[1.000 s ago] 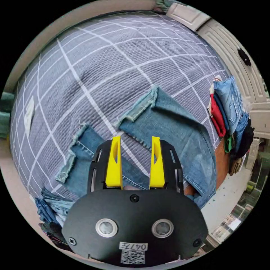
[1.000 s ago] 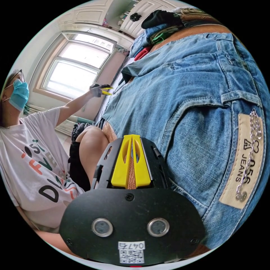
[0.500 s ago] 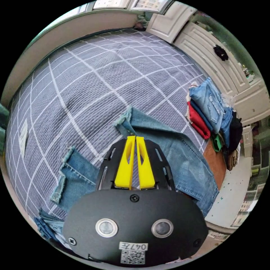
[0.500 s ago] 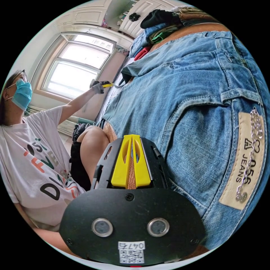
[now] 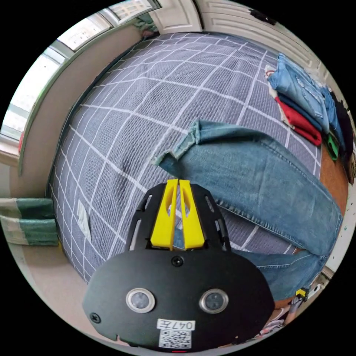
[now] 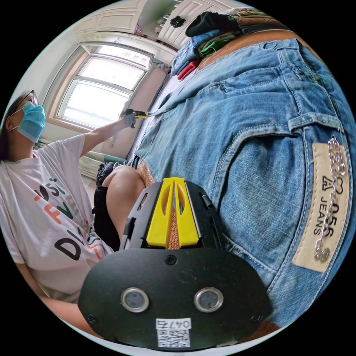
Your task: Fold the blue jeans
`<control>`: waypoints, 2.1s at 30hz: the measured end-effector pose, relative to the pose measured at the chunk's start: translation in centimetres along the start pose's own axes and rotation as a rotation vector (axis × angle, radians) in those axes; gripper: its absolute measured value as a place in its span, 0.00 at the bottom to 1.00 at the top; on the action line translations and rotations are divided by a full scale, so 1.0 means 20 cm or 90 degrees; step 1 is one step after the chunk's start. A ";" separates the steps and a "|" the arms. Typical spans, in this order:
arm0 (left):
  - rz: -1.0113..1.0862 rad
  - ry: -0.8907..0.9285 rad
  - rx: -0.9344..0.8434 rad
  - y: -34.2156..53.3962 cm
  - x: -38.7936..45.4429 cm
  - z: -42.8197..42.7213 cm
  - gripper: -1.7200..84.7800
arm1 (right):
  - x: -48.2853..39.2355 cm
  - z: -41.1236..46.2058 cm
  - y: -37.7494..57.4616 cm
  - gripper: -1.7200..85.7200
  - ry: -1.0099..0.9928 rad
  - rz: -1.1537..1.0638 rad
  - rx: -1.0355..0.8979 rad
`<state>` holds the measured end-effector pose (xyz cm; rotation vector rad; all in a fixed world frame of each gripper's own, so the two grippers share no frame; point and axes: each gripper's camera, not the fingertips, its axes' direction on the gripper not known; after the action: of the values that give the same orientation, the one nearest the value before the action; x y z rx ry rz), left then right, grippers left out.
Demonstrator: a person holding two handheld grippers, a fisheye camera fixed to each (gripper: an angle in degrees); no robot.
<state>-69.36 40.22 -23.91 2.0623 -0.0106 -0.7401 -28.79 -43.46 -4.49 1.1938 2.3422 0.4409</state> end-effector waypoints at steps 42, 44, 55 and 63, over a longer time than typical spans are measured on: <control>-0.090 0.647 0.151 3.18 -0.40 -0.48 0.01 | -0.12 -0.75 0.56 0.03 0.250 0.168 0.122; -0.088 0.646 0.149 3.28 -0.42 -0.52 0.01 | -0.15 -0.76 0.58 0.02 0.286 0.157 0.131; -0.187 0.545 0.114 3.68 -0.75 -0.63 0.03 | -0.11 -1.05 0.66 0.02 0.338 0.100 0.118; -0.314 0.497 0.041 3.48 -0.93 -0.41 0.08 | -0.12 -1.14 0.76 0.02 0.368 0.108 0.126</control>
<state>-61.79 11.32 42.07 2.3129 0.9449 -0.1642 -29.68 -38.36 22.48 1.5243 2.8298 0.7020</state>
